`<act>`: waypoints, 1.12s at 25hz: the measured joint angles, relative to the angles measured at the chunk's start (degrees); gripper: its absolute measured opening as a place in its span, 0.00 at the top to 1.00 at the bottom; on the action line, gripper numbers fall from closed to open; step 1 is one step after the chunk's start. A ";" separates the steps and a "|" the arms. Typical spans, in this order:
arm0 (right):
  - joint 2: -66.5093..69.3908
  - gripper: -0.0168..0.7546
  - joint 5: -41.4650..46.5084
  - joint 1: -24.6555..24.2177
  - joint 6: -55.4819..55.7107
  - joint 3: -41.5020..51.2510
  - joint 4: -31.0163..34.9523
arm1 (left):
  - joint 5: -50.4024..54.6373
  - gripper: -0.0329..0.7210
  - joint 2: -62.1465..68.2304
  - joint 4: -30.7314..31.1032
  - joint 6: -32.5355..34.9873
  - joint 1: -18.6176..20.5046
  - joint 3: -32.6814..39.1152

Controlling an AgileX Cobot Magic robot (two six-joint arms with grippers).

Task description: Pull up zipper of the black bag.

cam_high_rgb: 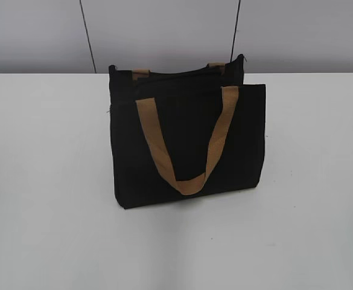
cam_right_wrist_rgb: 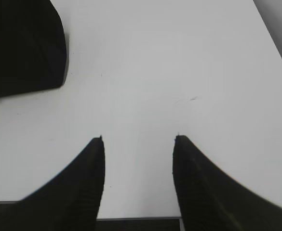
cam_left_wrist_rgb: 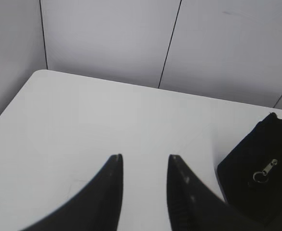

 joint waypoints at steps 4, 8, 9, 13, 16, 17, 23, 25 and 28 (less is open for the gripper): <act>0.00 0.50 0.00 0.00 0.00 0.00 0.00 | -4.88 0.64 4.28 0.00 0.00 -1.46 0.00; 0.00 0.50 0.00 0.00 0.00 0.00 0.00 | -10.10 0.64 9.35 0.00 0.00 -3.36 0.00; 0.00 0.50 0.00 0.00 0.00 0.00 0.00 | -11.12 0.64 10.48 0.00 0.00 -3.81 0.00; 0.00 0.50 0.00 0.00 0.00 0.00 0.00 | -15.84 0.64 16.32 0.00 0.00 -6.03 0.00; 0.00 0.50 0.00 0.00 0.00 0.00 0.00 | -19.13 0.64 21.23 -0.05 0.00 -8.12 0.00; 0.00 0.50 0.00 0.00 0.00 0.00 0.00 | -20.35 0.64 23.10 -0.05 0.01 -8.77 0.00; 0.00 0.50 0.00 0.00 0.00 0.00 0.00 | -37.48 0.64 33.03 0.00 0.12 -11.54 4.82; 0.00 0.50 0.00 0.00 0.00 0.00 0.00 | -44.97 0.64 35.46 0.43 0.12 -11.72 7.35; 0.00 0.50 0.00 0.00 0.00 0.00 0.00 | -55.07 0.64 39.62 0.42 0.17 -12.56 11.11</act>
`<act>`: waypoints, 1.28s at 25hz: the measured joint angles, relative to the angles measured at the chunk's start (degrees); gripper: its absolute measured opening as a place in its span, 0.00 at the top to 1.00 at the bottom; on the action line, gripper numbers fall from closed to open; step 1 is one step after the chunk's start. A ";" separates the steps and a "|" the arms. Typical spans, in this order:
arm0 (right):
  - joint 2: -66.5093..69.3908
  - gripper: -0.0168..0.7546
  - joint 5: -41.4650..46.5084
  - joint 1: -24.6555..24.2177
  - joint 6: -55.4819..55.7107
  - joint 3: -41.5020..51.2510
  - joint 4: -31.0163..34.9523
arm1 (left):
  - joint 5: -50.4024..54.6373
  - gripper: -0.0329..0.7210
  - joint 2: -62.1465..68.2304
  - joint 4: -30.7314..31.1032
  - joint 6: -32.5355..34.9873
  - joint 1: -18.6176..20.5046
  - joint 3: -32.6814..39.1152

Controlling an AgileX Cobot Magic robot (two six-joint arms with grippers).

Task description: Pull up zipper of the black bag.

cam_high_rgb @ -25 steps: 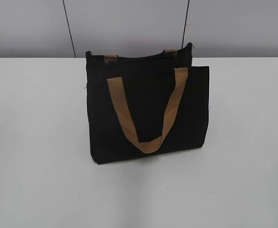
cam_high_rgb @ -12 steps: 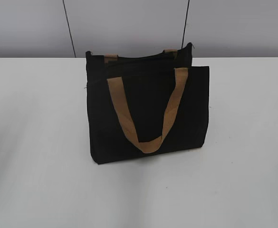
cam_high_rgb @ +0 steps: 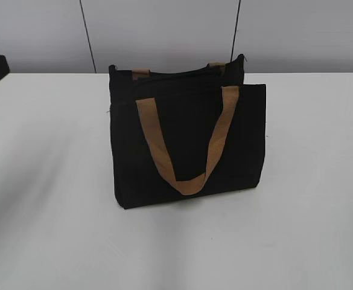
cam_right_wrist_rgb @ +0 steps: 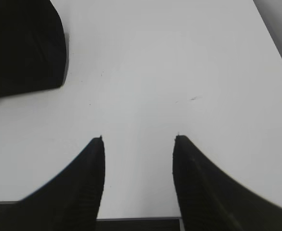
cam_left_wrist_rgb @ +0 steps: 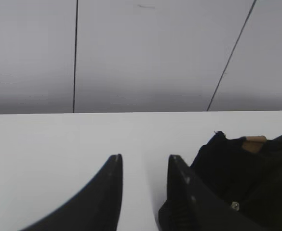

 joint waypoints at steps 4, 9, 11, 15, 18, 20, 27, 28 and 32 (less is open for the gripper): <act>0.00 0.50 0.00 0.00 0.00 0.00 0.00 | -13.46 0.64 6.10 0.41 0.00 -1.92 4.79; 0.00 0.50 0.00 0.00 0.00 0.00 0.00 | -25.46 0.64 16.31 1.39 0.00 -2.94 6.73; 0.00 0.50 0.00 0.00 0.00 0.00 0.00 | -28.60 0.64 20.33 2.12 0.00 -2.94 6.73; 0.00 0.50 0.00 0.00 0.00 0.00 0.00 | -34.10 0.64 28.64 5.47 0.00 -2.94 6.78; 0.00 0.50 0.00 0.00 0.00 0.00 0.00 | -37.74 0.64 34.87 8.68 0.00 -2.94 6.78; 0.00 0.50 0.00 0.00 0.00 0.00 0.00 | -40.28 0.64 38.35 10.30 0.00 -2.94 6.78; 0.00 0.50 0.00 0.00 0.00 0.00 0.00 | -41.39 0.49 46.11 19.07 0.00 -2.94 2.55; 0.00 0.50 0.00 0.00 0.00 0.00 0.00 | -41.02 0.47 47.02 19.62 0.00 -2.94 1.71; 0.00 0.50 0.00 0.00 0.00 0.00 0.00 | -39.79 0.44 50.04 20.86 0.00 -2.98 -0.68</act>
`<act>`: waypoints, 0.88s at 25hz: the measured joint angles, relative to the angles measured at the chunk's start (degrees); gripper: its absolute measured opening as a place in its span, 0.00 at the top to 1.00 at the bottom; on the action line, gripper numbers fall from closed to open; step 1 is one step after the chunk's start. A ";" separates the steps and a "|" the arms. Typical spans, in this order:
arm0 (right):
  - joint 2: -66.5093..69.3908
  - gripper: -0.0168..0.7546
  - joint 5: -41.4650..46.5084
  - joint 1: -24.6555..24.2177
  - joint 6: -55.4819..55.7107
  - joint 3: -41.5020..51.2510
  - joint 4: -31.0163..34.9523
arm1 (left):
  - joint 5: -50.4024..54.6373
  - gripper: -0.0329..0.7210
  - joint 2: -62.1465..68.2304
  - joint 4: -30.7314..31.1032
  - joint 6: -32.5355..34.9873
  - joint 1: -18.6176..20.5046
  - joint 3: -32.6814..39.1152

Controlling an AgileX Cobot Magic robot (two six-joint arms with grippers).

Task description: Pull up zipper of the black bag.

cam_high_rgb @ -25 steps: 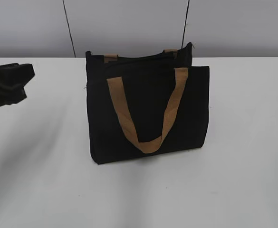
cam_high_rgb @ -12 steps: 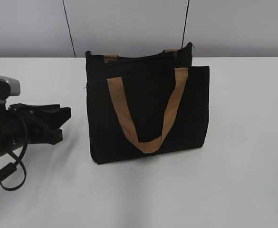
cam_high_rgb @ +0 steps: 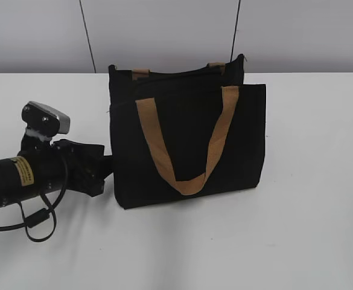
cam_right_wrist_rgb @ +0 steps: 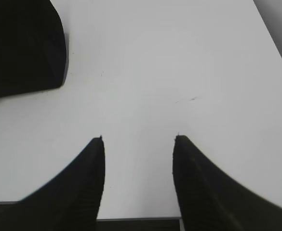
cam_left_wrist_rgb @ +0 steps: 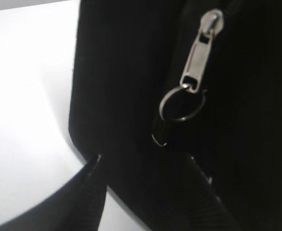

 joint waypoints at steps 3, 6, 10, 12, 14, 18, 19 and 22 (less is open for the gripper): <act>0.00 0.50 0.00 0.00 0.00 0.00 0.00 | -0.02 0.44 2.12 3.65 0.00 0.00 -1.43; 0.00 0.50 0.00 0.00 0.00 0.00 0.00 | -0.14 0.44 4.01 5.50 0.00 0.00 -3.03; 0.00 0.50 0.00 0.00 0.00 0.00 0.00 | -1.07 0.46 4.64 5.83 0.00 0.00 -4.23; 0.00 0.50 0.00 0.00 0.00 0.00 0.00 | -1.89 0.48 4.64 5.95 0.00 0.00 -4.50; 0.00 0.50 0.00 0.00 0.00 0.00 0.00 | -2.26 0.49 4.64 5.99 0.00 0.00 -4.69; 0.00 0.50 0.00 0.00 0.00 0.00 0.00 | -2.34 0.52 4.69 6.06 0.00 0.00 -4.69; 0.00 0.50 0.00 0.00 0.00 0.00 0.00 | -2.48 0.53 4.75 6.06 0.00 0.00 -4.69; 0.00 0.50 0.00 0.00 0.00 0.00 0.00 | -3.53 0.56 5.26 6.12 0.00 0.00 -4.71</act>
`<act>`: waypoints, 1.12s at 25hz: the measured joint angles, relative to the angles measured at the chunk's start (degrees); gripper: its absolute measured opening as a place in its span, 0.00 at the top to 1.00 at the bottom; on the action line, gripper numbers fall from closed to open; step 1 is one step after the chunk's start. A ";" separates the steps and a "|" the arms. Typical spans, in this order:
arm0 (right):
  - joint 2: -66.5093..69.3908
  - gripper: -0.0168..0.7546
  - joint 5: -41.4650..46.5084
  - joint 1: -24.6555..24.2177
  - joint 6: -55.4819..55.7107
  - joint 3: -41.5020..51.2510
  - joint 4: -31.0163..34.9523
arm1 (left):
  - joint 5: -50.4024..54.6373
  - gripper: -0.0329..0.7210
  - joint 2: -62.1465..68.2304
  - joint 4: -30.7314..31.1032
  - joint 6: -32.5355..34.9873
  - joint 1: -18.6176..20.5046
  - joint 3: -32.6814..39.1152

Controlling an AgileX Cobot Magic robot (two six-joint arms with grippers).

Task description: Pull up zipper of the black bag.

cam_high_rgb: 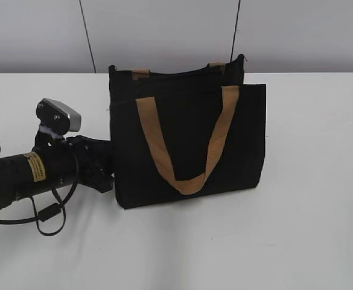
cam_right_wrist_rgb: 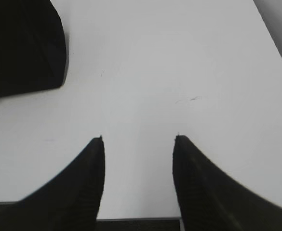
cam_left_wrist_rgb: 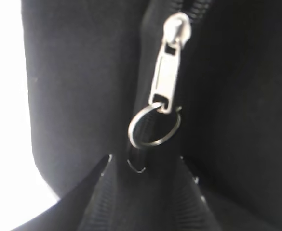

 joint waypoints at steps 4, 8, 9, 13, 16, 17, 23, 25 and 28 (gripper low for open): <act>0.00 0.50 0.00 0.00 0.00 0.00 0.00 | -2.62 0.59 1.40 0.00 0.00 0.00 0.00; 0.00 0.50 0.00 0.00 0.00 0.00 0.00 | -5.63 0.62 3.29 -0.05 0.00 0.00 -0.04; 0.00 0.50 0.00 0.00 0.00 0.00 0.00 | -5.94 0.62 3.39 -0.05 0.00 0.00 -0.04; 0.00 0.50 0.00 0.00 0.00 0.00 0.00 | -7.29 0.64 3.39 -0.81 0.00 0.00 -0.04; 0.00 0.50 0.00 0.00 0.00 0.00 0.00 | -7.87 0.69 3.39 -1.97 0.00 0.00 -0.04; 0.00 0.50 0.00 0.00 0.00 0.00 0.00 | -7.87 0.73 3.39 -2.14 0.00 0.00 -0.04; 0.00 0.50 0.00 0.00 0.00 0.00 0.00 | -6.28 0.95 3.28 -2.27 0.00 0.00 -0.04; 0.00 0.50 0.00 0.00 0.00 0.00 0.00 | -4.79 0.95 2.47 -2.27 0.00 0.00 -0.04; 0.00 0.50 0.00 0.00 0.00 0.00 0.00 | -0.27 0.95 -1.25 -2.27 0.00 0.00 -0.04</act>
